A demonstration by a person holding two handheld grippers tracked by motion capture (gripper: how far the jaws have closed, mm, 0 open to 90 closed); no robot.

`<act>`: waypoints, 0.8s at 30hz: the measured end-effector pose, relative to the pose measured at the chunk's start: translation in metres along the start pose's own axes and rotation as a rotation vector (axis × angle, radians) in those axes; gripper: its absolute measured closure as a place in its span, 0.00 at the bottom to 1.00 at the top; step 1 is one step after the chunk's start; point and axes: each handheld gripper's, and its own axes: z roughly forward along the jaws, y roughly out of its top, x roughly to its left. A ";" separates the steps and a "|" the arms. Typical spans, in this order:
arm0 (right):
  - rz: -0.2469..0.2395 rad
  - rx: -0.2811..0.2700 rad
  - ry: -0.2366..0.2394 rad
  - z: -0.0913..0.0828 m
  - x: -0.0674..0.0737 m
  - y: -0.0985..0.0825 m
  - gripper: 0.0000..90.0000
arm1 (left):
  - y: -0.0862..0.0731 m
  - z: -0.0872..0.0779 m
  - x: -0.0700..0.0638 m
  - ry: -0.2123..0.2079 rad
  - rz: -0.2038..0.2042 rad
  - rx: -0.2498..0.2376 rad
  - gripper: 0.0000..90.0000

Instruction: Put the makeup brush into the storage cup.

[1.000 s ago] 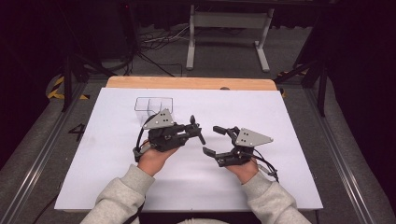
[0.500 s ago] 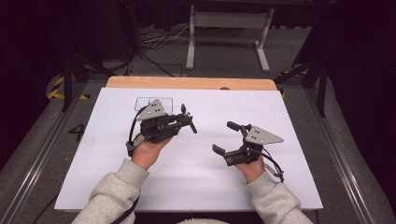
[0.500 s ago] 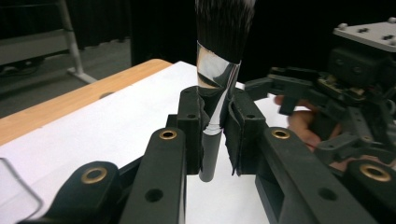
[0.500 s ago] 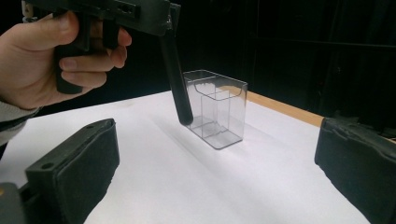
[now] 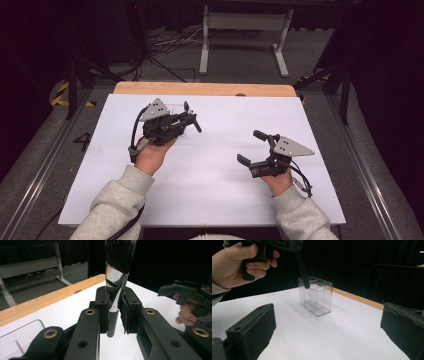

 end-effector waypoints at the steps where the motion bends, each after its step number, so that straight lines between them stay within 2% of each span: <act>1: -0.001 0.002 -0.003 -0.002 -0.001 0.000 0.01 | 0.000 0.000 0.001 0.013 0.000 -0.002 0.86; 8: 0.003 -0.004 -0.011 -0.009 -0.003 -0.001 0.01 | 0.003 -0.001 0.008 0.070 -0.013 -0.008 0.86; 14: 0.006 -0.002 -0.025 -0.014 -0.006 -0.002 0.01 | 0.005 0.001 0.013 0.166 -0.029 -0.008 0.86; 24: 0.011 -0.001 -0.024 -0.014 -0.007 -0.002 0.01 | 0.005 0.004 0.022 0.268 -0.050 -0.020 0.86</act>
